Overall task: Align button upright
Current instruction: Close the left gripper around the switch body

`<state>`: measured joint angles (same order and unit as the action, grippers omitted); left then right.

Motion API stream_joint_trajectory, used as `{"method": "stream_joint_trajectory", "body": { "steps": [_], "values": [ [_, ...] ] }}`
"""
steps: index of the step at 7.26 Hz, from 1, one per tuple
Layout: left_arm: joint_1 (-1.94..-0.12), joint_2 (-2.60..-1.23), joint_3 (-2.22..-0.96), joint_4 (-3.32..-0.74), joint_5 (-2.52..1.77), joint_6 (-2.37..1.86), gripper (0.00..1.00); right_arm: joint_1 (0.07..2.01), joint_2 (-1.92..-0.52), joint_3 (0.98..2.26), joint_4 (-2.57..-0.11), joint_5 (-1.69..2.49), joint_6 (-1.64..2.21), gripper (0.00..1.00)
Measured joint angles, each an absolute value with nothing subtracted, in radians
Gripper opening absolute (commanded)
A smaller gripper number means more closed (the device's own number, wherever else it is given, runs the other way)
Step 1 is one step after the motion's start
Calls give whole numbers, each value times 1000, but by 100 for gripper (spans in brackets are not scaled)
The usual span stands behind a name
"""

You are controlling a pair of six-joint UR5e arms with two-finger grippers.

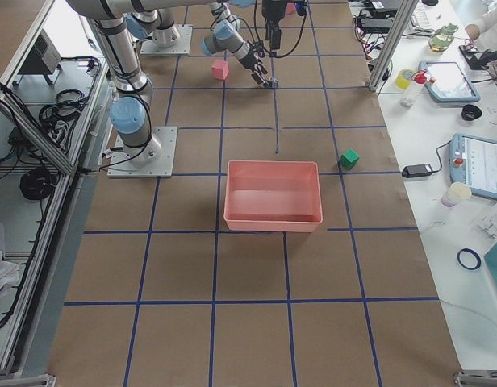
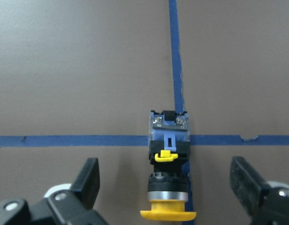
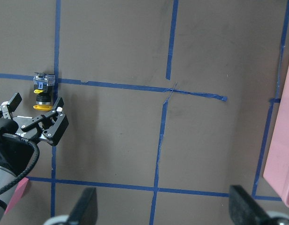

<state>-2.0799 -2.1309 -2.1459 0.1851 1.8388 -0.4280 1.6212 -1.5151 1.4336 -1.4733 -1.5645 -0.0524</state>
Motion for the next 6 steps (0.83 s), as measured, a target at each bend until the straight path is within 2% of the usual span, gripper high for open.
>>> {"method": "stream_joint_trajectory", "body": {
  "steps": [1, 5, 6],
  "values": [
    [-2082, -2146, -2152, 201, 1841, -425, 89, 1624, -1509, 1429, -1475, -1553, -52, 100],
    [-2083, -2166, -2163, 247, 1840, -408, 25, 1624, -1523, 1420, -1471, -1543, -55, 100],
    [-2083, -2164, -2161, 248, 1839, -406, 4, 1623, -1537, 1420, -1466, -1544, -56, 100]
  ]
}}
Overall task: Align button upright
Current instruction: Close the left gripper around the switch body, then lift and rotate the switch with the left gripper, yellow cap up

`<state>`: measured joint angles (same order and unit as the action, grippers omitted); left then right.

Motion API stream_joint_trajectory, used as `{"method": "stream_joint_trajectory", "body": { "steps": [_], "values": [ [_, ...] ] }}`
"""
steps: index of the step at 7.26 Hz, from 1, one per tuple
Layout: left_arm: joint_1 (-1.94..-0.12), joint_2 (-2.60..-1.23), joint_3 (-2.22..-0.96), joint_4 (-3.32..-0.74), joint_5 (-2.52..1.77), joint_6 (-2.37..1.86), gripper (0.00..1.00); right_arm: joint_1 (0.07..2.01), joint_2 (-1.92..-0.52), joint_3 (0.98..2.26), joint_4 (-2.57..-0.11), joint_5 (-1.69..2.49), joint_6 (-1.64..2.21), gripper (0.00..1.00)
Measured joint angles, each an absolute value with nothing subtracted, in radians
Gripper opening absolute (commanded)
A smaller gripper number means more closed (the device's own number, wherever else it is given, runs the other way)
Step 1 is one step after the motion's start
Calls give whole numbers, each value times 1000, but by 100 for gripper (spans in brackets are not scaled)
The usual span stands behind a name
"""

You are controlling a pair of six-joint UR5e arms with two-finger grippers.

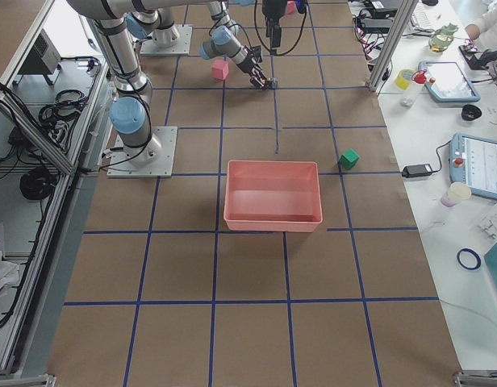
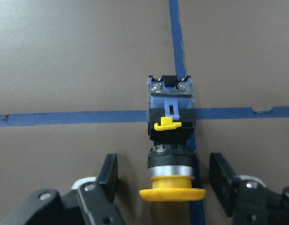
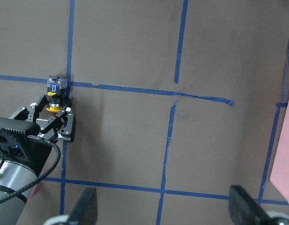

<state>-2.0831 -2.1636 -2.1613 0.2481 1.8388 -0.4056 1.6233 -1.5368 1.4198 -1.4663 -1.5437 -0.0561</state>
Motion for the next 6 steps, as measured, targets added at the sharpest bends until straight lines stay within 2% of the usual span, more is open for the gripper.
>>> {"method": "stream_joint_trajectory", "body": {
  "steps": [1, 4, 6],
  "values": [
    [-2083, -2157, -2160, 248, 1836, -403, 0, 1624, -1546, 1421, -1464, -1544, -56, 100],
    [-2064, -2117, -2120, 188, 1833, -387, 0, 1625, -1552, 1422, -1461, -1545, -57, 100],
    [-1981, -2054, -2061, -46, 1769, -390, 0, 1628, -1553, 1422, -1462, -1542, -57, 100]
  ]
}}
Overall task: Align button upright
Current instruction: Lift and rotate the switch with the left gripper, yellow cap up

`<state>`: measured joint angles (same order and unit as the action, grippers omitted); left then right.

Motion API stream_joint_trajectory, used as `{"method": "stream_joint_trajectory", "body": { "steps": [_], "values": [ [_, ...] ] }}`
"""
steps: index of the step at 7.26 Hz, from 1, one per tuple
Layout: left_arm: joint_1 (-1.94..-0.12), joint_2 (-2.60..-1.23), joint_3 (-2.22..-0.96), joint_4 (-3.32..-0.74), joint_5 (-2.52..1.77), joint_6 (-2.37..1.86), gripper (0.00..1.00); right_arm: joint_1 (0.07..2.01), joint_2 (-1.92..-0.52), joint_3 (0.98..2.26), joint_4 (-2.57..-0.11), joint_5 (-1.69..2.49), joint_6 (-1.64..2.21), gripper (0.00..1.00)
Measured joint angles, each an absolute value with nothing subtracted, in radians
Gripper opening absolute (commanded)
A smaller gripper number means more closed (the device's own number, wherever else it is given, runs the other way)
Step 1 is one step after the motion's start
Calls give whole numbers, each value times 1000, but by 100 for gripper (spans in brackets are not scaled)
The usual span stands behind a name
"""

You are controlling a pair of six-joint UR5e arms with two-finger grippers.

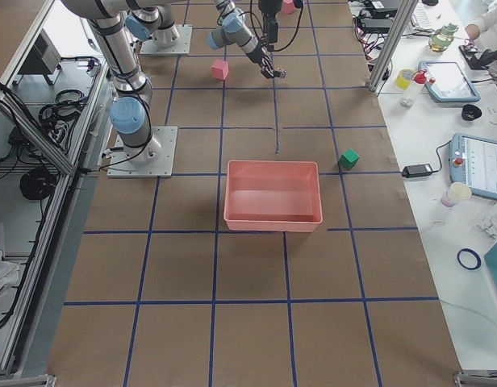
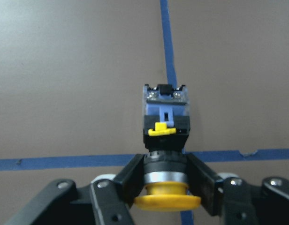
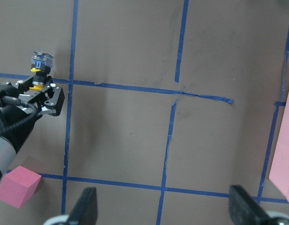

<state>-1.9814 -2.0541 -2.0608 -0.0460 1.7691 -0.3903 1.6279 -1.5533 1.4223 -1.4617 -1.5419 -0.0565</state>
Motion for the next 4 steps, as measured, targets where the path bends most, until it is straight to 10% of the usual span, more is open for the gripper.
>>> {"method": "stream_joint_trajectory", "body": {
  "steps": [4],
  "values": [
    [-1881, -1972, -1735, -878, 1535, -670, 0, 1631, -1556, 1419, -1462, -1540, -57, 100]
  ]
}}
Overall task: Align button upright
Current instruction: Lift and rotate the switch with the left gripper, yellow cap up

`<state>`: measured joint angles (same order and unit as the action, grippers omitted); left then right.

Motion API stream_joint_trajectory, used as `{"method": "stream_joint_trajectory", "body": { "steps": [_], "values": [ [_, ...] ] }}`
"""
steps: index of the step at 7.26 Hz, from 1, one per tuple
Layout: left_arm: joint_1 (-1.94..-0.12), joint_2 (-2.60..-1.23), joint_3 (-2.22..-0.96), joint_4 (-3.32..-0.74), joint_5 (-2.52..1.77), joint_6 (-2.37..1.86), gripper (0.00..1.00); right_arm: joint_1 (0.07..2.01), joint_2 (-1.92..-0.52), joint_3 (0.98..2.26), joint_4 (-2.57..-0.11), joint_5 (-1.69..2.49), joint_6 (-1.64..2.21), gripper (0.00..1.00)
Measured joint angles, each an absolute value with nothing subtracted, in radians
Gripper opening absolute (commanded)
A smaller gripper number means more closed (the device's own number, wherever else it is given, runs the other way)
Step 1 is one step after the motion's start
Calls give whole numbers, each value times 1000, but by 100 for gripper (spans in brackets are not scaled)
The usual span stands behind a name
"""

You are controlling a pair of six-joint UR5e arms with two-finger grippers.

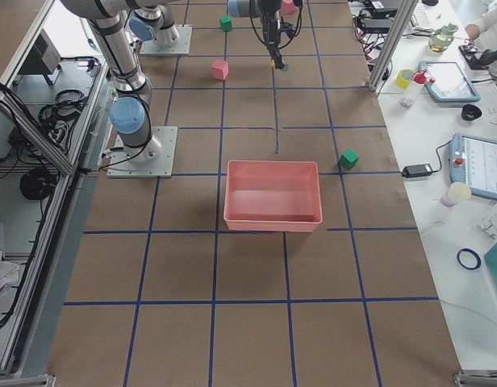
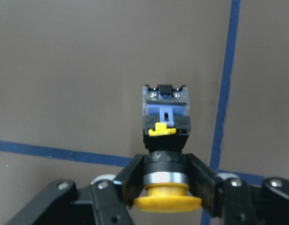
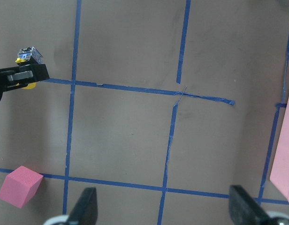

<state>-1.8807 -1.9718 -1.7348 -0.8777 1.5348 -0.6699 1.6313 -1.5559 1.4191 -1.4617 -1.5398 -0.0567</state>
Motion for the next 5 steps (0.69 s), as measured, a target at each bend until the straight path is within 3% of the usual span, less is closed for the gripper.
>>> {"method": "stream_joint_trajectory", "body": {
  "steps": [5],
  "values": [
    [-1732, -2084, -1639, -1104, 1011, -1021, 0, 1631, -1558, 1417, -1463, -1534, -55, 100]
  ]
}}
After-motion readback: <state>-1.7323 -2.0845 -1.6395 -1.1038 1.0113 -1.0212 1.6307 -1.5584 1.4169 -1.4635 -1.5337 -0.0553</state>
